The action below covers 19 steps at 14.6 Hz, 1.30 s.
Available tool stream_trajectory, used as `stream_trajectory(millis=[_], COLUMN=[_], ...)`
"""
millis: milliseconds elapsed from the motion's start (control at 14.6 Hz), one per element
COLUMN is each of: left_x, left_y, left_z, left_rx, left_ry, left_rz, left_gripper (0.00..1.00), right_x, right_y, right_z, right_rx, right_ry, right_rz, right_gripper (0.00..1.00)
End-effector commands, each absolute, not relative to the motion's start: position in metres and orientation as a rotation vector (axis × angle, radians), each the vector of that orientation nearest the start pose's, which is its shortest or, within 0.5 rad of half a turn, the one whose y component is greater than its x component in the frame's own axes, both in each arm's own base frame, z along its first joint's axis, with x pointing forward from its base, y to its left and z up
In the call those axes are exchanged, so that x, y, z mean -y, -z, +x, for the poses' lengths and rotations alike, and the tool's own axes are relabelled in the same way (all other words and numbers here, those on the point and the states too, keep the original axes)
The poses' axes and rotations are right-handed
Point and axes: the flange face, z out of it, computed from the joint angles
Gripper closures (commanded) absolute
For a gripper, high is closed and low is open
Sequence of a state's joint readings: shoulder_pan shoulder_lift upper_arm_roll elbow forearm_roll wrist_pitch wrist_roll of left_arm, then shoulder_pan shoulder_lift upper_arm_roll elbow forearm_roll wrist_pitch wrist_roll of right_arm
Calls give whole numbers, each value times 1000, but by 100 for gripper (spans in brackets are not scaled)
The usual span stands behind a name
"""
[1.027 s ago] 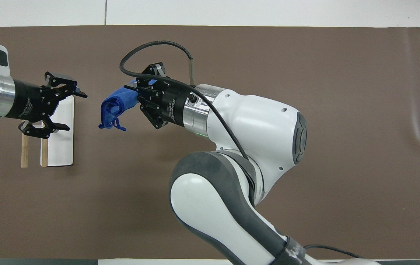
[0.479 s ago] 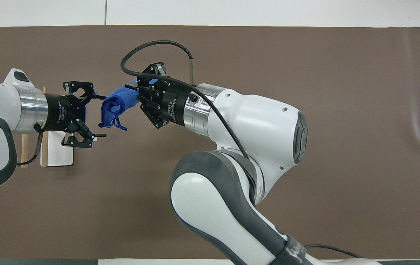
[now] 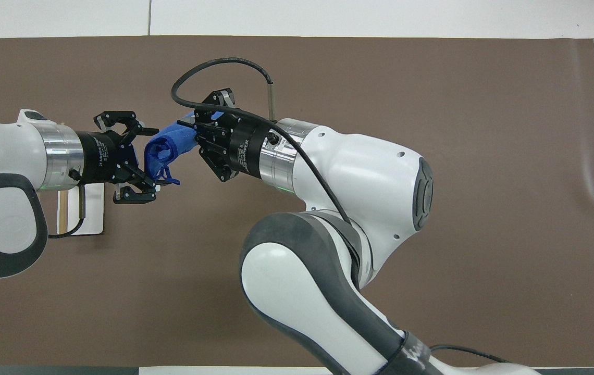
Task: Right arm passes towel to left arm to hang
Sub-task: 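Close the left gripper on the towel beside the right gripper, then open the right gripper and withdraw it from the towel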
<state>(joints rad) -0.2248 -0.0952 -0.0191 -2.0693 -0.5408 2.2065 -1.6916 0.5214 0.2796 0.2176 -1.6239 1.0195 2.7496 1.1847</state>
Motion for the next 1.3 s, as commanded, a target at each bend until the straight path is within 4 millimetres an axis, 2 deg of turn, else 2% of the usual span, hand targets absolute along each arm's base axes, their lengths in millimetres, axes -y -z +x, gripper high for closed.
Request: stream_trajectory(millis=[0, 68, 137, 753, 822, 890, 1027, 1164, 1233], left_x=[158, 158, 157, 145, 143, 138, 132, 130, 127], left_y=[-503, -502, -503, -504, -504, -506, -506, -506, -506], left_z=[521, 522, 524, 535, 537, 540, 542, 543, 544], left_rx=[-2030, -2030, -2027, -2016, -2015, -2006, -1947, -1886, -1839], left_ry=[327, 320, 311, 229, 216, 188, 123, 93, 69], left_rz=[1671, 1666, 1659, 1620, 1614, 1610, 1684, 1749, 1798], left_gripper=[30, 86, 100, 100, 100, 100, 100, 100, 100], right_x=[-425, -425, -425, -423, -422, -420, -417, -409, -398], right_y=[-546, -545, -545, -545, -545, -544, -541, -526, -522], right_z=[544, 544, 544, 546, 547, 548, 549, 549, 553], right_rx=[-1233, -1234, -1233, -1235, -1236, -1237, -1188, -1104, -1076], right_ry=[-256, -256, -255, -253, -252, -245, -195, -93, -38], right_rz=[-1644, -1645, -1646, -1645, -1644, -1647, -1694, -1812, -1861], right_gripper=[100, 100, 100, 100, 77, 1, 0, 0, 0])
